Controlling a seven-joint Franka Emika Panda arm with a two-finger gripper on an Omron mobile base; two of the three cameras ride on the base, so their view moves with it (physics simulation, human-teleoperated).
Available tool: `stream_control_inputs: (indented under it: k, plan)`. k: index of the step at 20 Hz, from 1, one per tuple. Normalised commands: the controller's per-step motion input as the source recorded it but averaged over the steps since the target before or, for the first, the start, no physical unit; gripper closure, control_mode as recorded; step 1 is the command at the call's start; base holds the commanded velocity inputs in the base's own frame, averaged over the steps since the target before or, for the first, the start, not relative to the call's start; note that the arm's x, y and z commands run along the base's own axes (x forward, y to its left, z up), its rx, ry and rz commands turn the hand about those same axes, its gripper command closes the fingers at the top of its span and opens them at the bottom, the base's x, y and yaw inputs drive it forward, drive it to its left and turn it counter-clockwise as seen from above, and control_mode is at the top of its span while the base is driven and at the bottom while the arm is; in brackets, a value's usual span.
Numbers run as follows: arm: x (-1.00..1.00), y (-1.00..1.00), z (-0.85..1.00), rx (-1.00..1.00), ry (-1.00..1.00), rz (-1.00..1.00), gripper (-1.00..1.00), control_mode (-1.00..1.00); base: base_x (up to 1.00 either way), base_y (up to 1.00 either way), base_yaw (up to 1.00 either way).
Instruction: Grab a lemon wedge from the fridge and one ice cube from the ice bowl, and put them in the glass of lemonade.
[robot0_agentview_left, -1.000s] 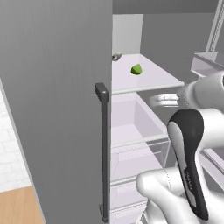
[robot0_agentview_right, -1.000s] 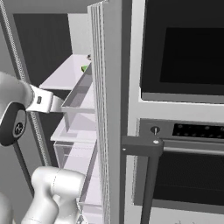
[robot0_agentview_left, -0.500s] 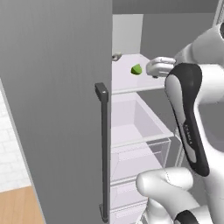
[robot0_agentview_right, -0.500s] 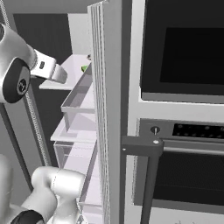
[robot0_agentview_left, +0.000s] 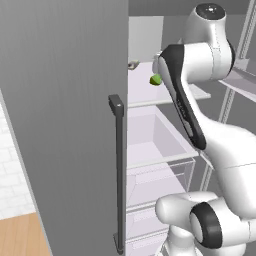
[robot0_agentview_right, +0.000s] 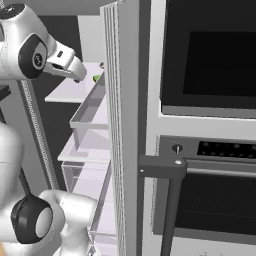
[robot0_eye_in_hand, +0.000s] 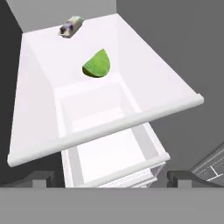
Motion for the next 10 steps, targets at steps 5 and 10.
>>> stream_control_inputs:
  k: [5,10]
  plan:
    - [0.94,-0.39,-0.59,0.01,0.00,-0.01,-1.00,-1.00,0.00,0.00,0.00]
    - [0.96,-0.09,-0.19,0.10,0.00,0.14,-1.00,-1.00,0.00,0.00,0.00]
